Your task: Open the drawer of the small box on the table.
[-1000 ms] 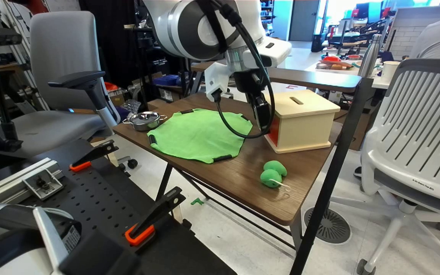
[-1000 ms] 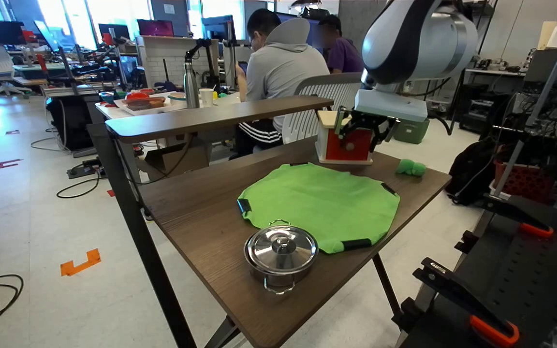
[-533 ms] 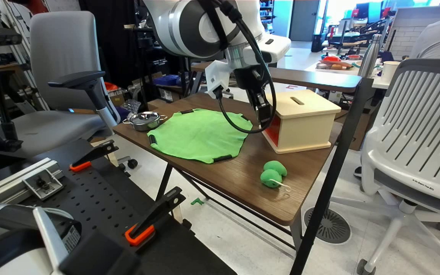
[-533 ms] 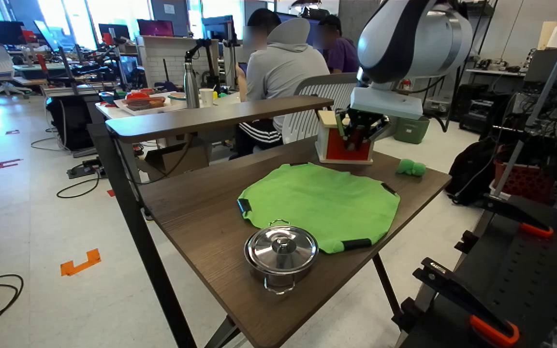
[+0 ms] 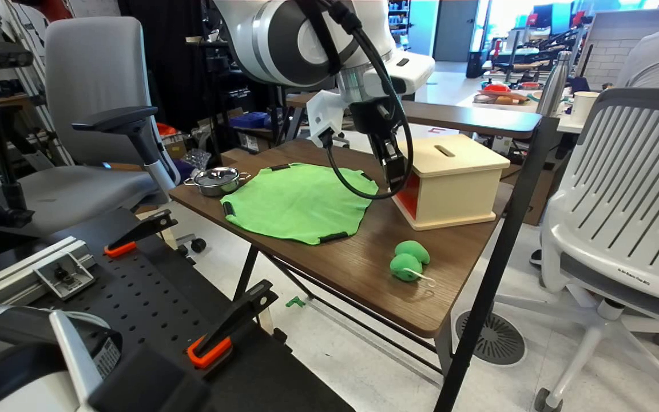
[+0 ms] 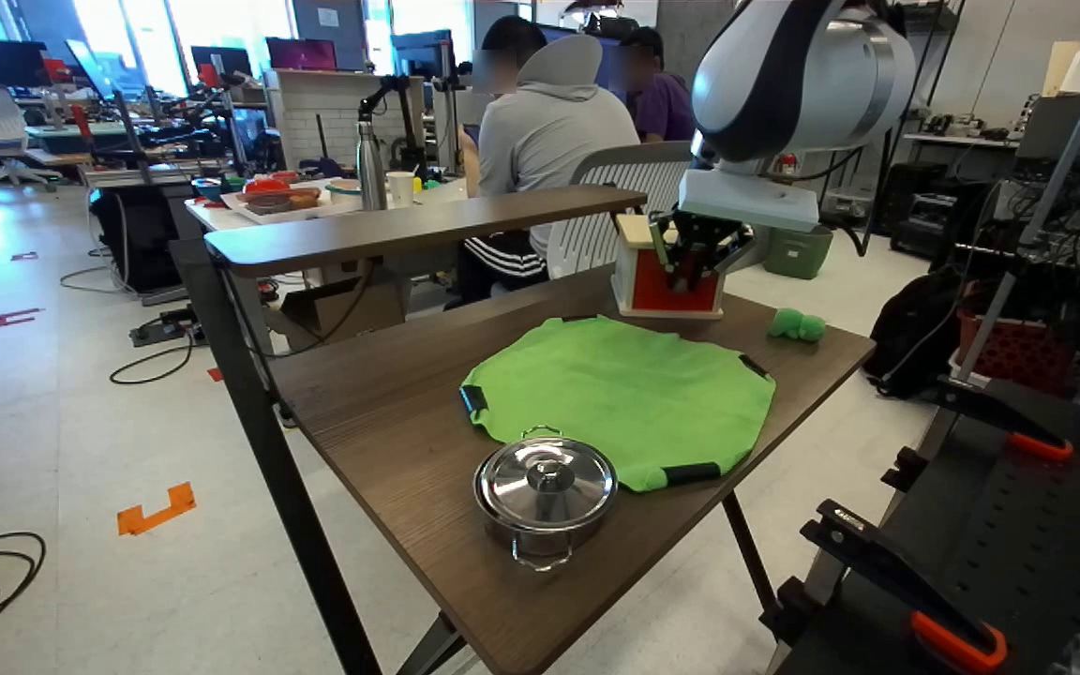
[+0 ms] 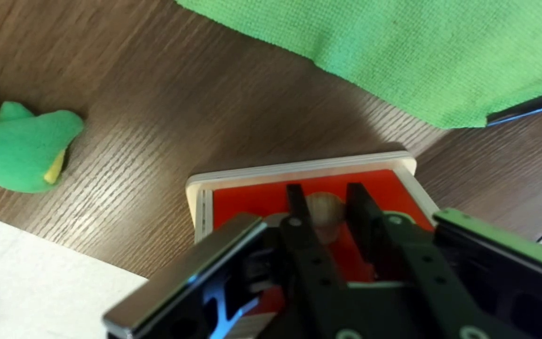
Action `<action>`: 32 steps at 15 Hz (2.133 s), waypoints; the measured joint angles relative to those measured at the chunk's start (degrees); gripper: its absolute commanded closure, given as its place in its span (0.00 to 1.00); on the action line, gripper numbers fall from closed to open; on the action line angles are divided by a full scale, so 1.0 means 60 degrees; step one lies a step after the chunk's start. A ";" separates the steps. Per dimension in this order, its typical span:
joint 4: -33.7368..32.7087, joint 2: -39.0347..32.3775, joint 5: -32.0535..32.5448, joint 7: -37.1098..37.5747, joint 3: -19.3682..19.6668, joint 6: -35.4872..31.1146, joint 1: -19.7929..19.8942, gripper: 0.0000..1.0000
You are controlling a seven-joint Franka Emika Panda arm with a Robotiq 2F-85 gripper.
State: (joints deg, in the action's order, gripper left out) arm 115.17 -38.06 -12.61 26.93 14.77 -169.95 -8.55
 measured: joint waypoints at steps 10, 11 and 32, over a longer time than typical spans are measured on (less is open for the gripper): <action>0.0185 0.0401 0.0002 -0.0437 -0.0398 0.0968 0.0311 0.93; 0.0224 0.0481 0.0002 -0.0496 -0.0512 0.1135 0.0410 0.93; 0.0807 0.1023 -0.0010 -0.1335 -0.1701 0.3536 0.1404 0.00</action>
State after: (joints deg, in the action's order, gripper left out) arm 120.01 -31.93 -12.67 18.92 4.56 -148.73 -0.13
